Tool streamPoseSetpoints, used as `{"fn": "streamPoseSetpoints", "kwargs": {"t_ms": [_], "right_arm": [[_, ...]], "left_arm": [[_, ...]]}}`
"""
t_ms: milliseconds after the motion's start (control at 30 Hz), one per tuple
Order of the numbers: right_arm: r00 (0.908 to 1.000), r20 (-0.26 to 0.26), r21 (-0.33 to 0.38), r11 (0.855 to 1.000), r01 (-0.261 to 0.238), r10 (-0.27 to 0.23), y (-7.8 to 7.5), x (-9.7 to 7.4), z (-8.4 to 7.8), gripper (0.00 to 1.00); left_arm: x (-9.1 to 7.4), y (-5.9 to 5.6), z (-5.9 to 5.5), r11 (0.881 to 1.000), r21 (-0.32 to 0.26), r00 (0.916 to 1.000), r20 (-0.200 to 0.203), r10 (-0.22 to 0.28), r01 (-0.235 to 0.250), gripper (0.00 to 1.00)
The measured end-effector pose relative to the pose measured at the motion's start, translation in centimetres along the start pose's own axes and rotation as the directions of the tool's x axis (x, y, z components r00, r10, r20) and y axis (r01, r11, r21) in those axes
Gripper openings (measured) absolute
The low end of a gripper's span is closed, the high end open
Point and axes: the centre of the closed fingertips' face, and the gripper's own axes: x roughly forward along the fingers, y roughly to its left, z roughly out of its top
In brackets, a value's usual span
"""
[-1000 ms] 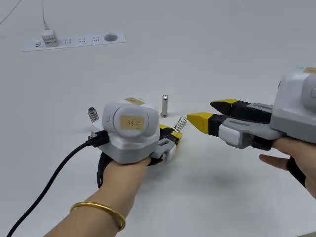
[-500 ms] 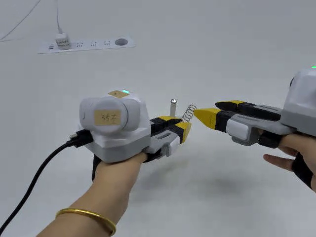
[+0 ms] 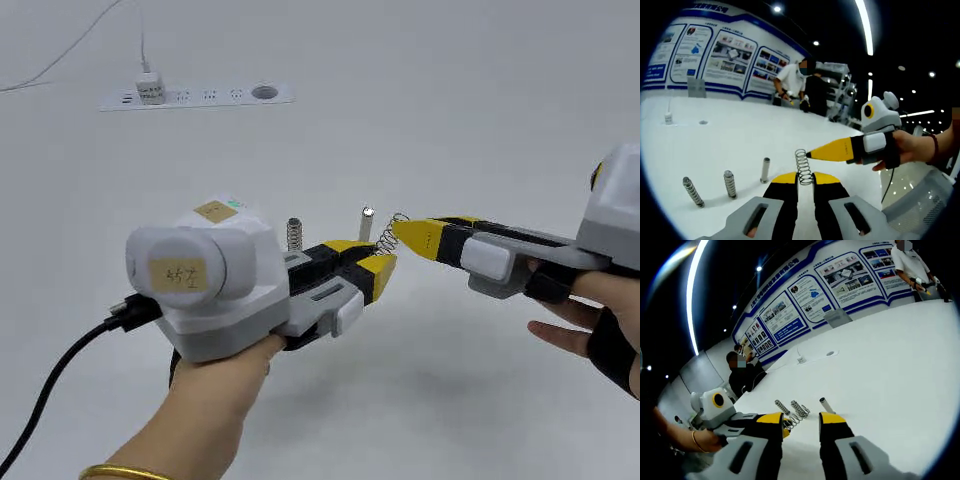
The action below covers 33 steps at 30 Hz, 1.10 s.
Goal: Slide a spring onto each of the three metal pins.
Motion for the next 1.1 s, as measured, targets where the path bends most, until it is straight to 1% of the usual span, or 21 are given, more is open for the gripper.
{"fn": "streamPoseSetpoints", "kwargs": {"t_ms": [133, 200, 333, 367, 533, 633, 667, 767, 800, 833, 1000, 1100], "right_arm": [[0.9995, 0.012, 0.046, 0.998, -0.031, 0.030, 0.6, 0.1, 0.1, 0.27], [0.9993, 0.008, 0.064, 0.997, -0.037, 0.036, 0.7, 0.2, 0.1, 0.25], [0.9983, 0.009, 0.102, 0.993, -0.059, 0.058, 1.0, 0.4, 0.1, 0.22], [0.9975, 0.013, 0.119, 0.990, -0.071, 0.070, 1.3, 0.4, 0.1, 0.22], [0.9945, 0.018, 0.157, 0.982, -0.105, 0.103, 2.0, 0.6, 0.1, 0.17], [0.9907, 0.020, 0.197, 0.971, -0.136, 0.135, 2.6, 0.7, 0.0, 0.16], [0.9889, 0.016, 0.200, 0.969, -0.148, 0.148, 2.8, 0.7, -0.1, 0.15], [0.9888, 0.028, 0.207, 0.967, -0.149, 0.147, 2.8, 0.7, 0.1, 0.14], [0.9861, 0.040, 0.224, 0.960, -0.166, 0.161, 2.9, 0.7, 0.3, 0.13], [0.9858, 0.043, 0.225, 0.960, -0.168, 0.162, 2.9, 0.7, 0.4, 0.13], [0.9823, 0.045, 0.220, 0.957, -0.187, 0.182, 3.1, 0.7, 0.4, 0.13], [0.9778, 0.053, 0.220, 0.953, -0.209, 0.203, 3.4, 0.7, 0.5, 0.12]], "left_arm": [[-0.4, -0.2, 0.3, 1.000, -0.004, 0.9998, 0.020, -0.005, 0.005, 0.10], [-0.6, -0.3, 0.4, 1.000, -0.008, 0.9996, 0.027, -0.005, 0.005, 0.10], [-1.0, -0.4, 0.8, 1.000, -0.023, 0.9985, 0.054, -0.009, 0.010, 0.10], [-1.1, -0.4, 0.8, 1.000, -0.025, 0.9984, 0.055, -0.009, 0.010, 0.10], [-1.6, -0.8, 1.1, 0.999, -0.028, 0.9974, 0.071, -0.016, 0.018, 0.10], [-1.7, -0.9, 1.3, 0.999, -0.028, 0.9962, 0.085, -0.020, 0.022, 0.10], [-1.7, -1.0, 1.3, 0.999, -0.028, 0.9961, 0.086, -0.021, 0.023, 0.10], [-1.8, -1.0, 1.4, 1.000, -0.016, 0.9958, 0.089, -0.023, 0.025, 0.10], [-1.8, -1.0, 1.5, 1.000, -0.013, 0.9952, 0.094, -0.026, 0.027, 0.10], [-1.8, -1.1, 1.5, 0.999, -0.013, 0.9951, 0.095, -0.027, 0.029, 0.10], [-2.0, -1.1, 1.5, 1.000, 0.008, 0.9958, 0.087, -0.027, 0.026, 0.11], [-2.1, -1.1, 1.4, 0.999, 0.029, 0.9973, 0.071, -0.021, 0.019, 0.11]]}}
